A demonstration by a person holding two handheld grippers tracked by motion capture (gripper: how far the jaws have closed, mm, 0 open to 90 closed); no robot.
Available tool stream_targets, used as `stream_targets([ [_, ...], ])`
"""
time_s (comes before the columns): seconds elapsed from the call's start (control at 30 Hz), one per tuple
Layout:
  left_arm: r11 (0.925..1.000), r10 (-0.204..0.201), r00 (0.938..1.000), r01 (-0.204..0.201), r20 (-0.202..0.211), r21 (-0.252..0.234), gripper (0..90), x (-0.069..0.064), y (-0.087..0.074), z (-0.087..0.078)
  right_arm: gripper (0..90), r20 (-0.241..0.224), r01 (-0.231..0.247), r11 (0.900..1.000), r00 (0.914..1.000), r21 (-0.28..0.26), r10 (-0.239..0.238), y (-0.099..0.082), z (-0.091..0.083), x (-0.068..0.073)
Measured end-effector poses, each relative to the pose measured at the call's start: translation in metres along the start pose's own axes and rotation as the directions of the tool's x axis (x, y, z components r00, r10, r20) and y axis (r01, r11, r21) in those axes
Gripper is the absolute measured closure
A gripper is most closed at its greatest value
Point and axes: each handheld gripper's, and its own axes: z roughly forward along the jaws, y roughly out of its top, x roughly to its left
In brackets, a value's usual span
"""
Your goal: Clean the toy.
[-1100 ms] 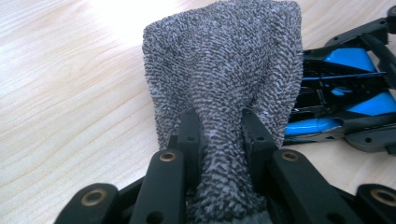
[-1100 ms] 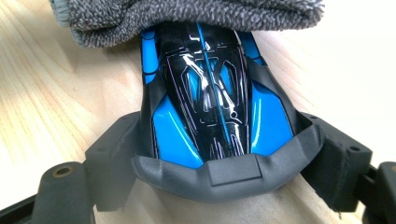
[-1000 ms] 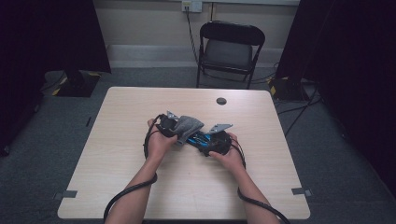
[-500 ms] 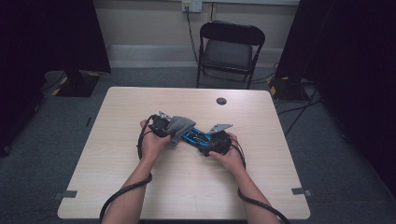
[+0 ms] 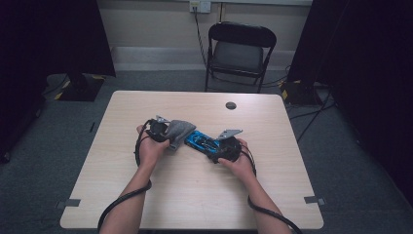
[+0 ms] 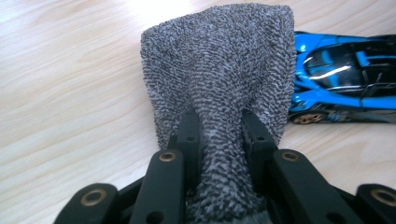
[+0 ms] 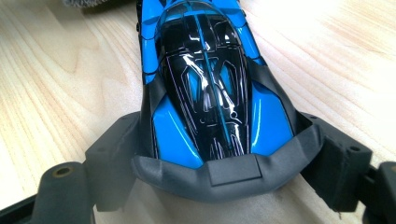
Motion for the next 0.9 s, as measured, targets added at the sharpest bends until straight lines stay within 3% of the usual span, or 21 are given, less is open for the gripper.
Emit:
stream_targets([
  [0.23,0.9997,-0.006,0.9999,0.007,0.010,-0.022,73.7,0.004,-0.003,-0.011,20.3,0.000,0.000,1.0000,1.0000,0.000,0.000,0.000,0.000,0.000],
  [0.47,0.9941,0.082,0.9940,-0.077,0.071,-0.076,73.6,-0.016,-0.001,-0.032,20.3,0.000,0.001,1.0000,1.0000,0.000,-0.001,0.000,0.000,0.000],
  [0.57,0.9925,0.089,0.9919,-0.081,0.090,-0.092,73.7,-0.024,-0.002,-0.034,20.3,0.000,0.001,1.0000,1.0000,0.000,-0.001,0.000,0.000,0.000],
  [0.6,0.9912,0.108,0.9874,-0.098,0.115,-0.089,73.6,-0.033,-0.003,-0.035,20.3,0.000,0.001,1.0000,1.0000,0.000,-0.001,0.000,0.000,0.000],
  [0.73,0.9867,0.139,0.9799,-0.124,0.143,-0.105,73.6,-0.047,-0.002,-0.035,20.3,0.000,0.001,1.0000,1.0000,0.000,-0.001,0.000,0.000,0.000],
  [0.9,0.9784,0.194,0.9645,-0.176,0.179,-0.108,73.6,-0.071,0.001,-0.030,20.3,0.001,0.001,1.0000,1.0000,0.000,-0.001,0.000,0.000,0.000],
])
